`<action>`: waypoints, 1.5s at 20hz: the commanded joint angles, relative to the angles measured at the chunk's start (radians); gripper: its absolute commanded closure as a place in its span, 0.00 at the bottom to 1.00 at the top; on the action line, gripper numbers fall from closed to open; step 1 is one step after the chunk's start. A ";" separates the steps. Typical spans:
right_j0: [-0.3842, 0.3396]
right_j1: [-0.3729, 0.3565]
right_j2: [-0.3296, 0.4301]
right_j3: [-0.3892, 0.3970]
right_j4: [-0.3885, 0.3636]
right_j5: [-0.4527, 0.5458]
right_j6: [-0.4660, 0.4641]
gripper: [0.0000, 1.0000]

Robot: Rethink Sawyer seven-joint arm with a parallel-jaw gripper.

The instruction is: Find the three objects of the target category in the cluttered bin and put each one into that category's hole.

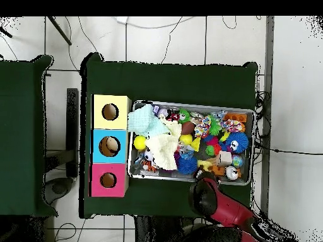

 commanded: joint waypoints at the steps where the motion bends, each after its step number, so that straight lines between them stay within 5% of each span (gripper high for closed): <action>1: 0.009 0.141 0.161 -0.129 0.042 -0.124 0.249 0.00; 2: 0.010 0.142 0.165 -0.134 0.036 -0.124 0.243 0.00; 3: 0.013 0.143 0.167 -0.145 0.024 -0.112 0.220 1.00; 6: 0.005 0.143 0.179 -0.147 0.019 -0.114 0.222 1.00; 9: 0.007 0.126 0.188 -0.176 -0.020 -0.001 0.135 1.00; 24: 0.026 0.070 0.187 -0.124 -0.004 0.016 0.159 1.00; 25: 0.008 0.072 0.207 -0.121 -0.010 0.013 0.169 0.00; 30: -0.031 0.068 0.251 -0.133 -0.058 0.046 0.134 0.00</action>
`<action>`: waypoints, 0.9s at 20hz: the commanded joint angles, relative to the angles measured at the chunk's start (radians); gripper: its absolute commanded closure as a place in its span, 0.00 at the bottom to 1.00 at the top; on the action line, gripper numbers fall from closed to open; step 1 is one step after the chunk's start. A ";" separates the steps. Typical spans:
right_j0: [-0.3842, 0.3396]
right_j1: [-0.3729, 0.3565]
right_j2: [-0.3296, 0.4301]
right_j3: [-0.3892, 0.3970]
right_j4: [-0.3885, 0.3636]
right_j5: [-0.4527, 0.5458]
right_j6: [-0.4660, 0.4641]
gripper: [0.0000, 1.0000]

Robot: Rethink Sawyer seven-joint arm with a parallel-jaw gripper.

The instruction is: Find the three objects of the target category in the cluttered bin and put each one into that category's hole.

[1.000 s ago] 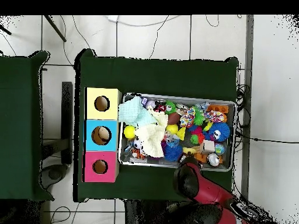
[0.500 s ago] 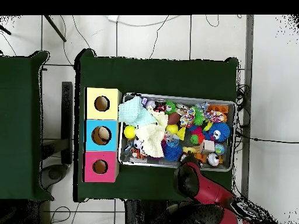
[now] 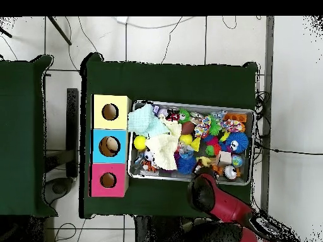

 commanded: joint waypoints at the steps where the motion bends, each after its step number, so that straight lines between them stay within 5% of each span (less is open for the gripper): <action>1: -0.027 0.052 0.219 -0.100 -0.042 0.082 0.149 0.00; 18: -0.067 0.101 0.254 -0.103 -0.073 0.015 0.160 0.00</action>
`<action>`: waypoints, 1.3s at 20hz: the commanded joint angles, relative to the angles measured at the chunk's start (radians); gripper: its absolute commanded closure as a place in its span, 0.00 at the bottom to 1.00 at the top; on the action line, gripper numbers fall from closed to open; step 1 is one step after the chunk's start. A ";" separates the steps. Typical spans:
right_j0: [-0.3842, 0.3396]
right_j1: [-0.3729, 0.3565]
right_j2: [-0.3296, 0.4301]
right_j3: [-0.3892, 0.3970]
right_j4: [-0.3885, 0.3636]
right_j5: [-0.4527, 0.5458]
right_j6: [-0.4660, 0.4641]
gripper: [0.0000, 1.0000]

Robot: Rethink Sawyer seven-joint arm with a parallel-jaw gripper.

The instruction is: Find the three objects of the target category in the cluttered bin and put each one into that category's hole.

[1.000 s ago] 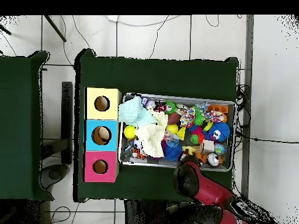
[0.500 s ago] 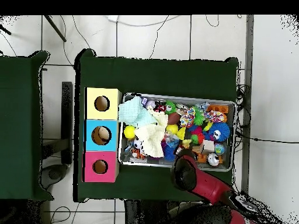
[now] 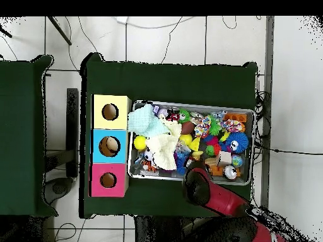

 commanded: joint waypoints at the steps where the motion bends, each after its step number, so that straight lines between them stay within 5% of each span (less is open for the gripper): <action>1: -0.018 0.065 0.139 -0.088 -0.052 0.010 0.157 0.00; 3: -0.030 0.071 0.150 -0.087 -0.065 -0.011 0.168 0.00; 4: -0.035 0.074 0.155 -0.088 -0.076 -0.023 0.172 1.00; 17: -0.003 0.036 0.128 -0.069 -0.062 0.009 0.171 1.00; 26: 0.079 -0.159 0.091 0.039 -0.005 0.160 0.164 1.00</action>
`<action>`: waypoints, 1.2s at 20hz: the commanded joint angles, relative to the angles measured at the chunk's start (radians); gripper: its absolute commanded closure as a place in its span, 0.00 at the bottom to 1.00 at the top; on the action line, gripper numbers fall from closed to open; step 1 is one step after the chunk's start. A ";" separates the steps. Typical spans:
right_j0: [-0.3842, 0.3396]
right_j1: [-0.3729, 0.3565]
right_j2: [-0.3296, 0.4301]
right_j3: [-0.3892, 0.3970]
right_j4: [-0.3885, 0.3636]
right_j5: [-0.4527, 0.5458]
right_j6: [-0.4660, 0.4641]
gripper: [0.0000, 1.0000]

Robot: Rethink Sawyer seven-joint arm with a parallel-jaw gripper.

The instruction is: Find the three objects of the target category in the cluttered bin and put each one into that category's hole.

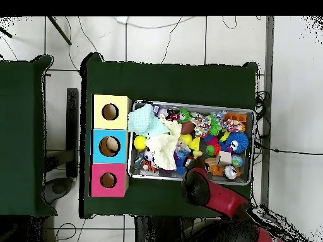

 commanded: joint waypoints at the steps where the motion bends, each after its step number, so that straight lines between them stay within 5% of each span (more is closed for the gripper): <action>1: 0.093 -0.159 0.074 0.051 0.047 0.161 0.169 1.00; 14: 0.171 -0.377 0.081 0.085 0.064 0.446 0.149 1.00; 22: 0.338 -0.420 -0.022 -0.023 0.111 0.601 0.187 1.00; 24: 0.338 -0.428 0.017 -0.064 0.062 0.630 0.096 1.00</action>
